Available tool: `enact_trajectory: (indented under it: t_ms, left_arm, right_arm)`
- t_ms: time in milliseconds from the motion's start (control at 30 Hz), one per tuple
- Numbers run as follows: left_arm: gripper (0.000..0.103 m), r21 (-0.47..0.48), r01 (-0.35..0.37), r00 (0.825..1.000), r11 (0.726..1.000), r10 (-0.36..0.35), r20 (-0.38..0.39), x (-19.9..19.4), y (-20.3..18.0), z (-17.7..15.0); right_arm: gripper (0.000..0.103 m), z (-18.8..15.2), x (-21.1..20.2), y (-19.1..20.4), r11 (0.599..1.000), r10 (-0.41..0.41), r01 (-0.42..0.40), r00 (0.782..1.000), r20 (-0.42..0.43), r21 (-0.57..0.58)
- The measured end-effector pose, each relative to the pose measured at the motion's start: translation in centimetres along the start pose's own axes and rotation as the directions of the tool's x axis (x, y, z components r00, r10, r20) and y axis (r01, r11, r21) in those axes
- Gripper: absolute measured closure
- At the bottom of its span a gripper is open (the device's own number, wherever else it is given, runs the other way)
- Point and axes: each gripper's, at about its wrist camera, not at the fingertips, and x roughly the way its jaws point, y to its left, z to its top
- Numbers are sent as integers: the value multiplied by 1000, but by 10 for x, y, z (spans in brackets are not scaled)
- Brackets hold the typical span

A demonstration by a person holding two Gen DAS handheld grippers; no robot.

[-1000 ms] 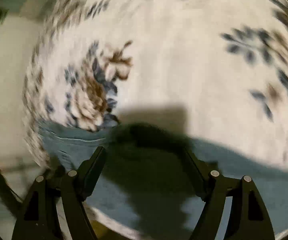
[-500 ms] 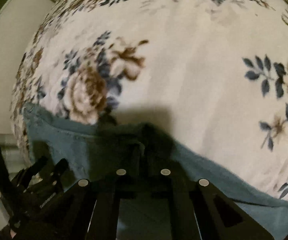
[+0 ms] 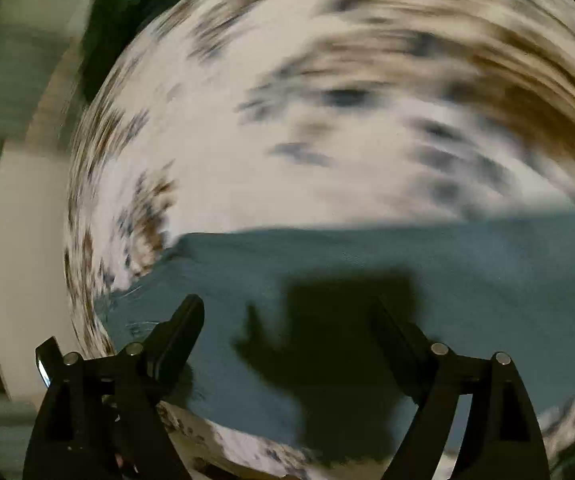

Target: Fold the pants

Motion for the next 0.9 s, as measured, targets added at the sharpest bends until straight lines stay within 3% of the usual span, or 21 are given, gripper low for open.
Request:
enact_trajectory:
  t_ms: [133,233,333,433,533,633,700,833,900]
  left_arm:
    - [27,89,97,994,991,-93,-56,-10,-76,-31]
    - [27,172,132,990,976,-119,-82,-10,-135,-52]
    - [27,233,155,986,960,-136,-95,-6,-193,-70]
    - [27,277,159,985,948,-134,-109,5,-240,-85]
    - [27,299,144,986,943,-110,-128,20,-273,-95]
    - [27,311,114,989,944,-78,-128,31,-295,-103]
    - [26,298,107,990,949,-75,-117,33,-304,-104]
    - [16,264,118,990,957,-95,-100,40,-297,-108]
    - [10,250,122,991,961,-103,-88,41,-296,-110]
  right_arm:
    - [16,-40,-67,-130,963,-68,40,993,96,266]
    - [16,-66,-107,-235,881,-88,7,985,149,473]
    - [17,-87,-132,-324,796,-93,-62,970,223,602]
    - [18,-89,-143,-386,753,-84,-125,956,282,646]
    - [20,-80,-141,-429,735,-61,-174,945,321,655]
    - [21,-69,-143,-444,739,-17,-255,918,396,624]
    - [32,-61,-145,-448,748,19,-298,902,430,592]
    - [36,-51,-136,-461,738,113,-388,878,466,553]
    - [36,-47,-131,-462,741,128,-396,876,464,542]
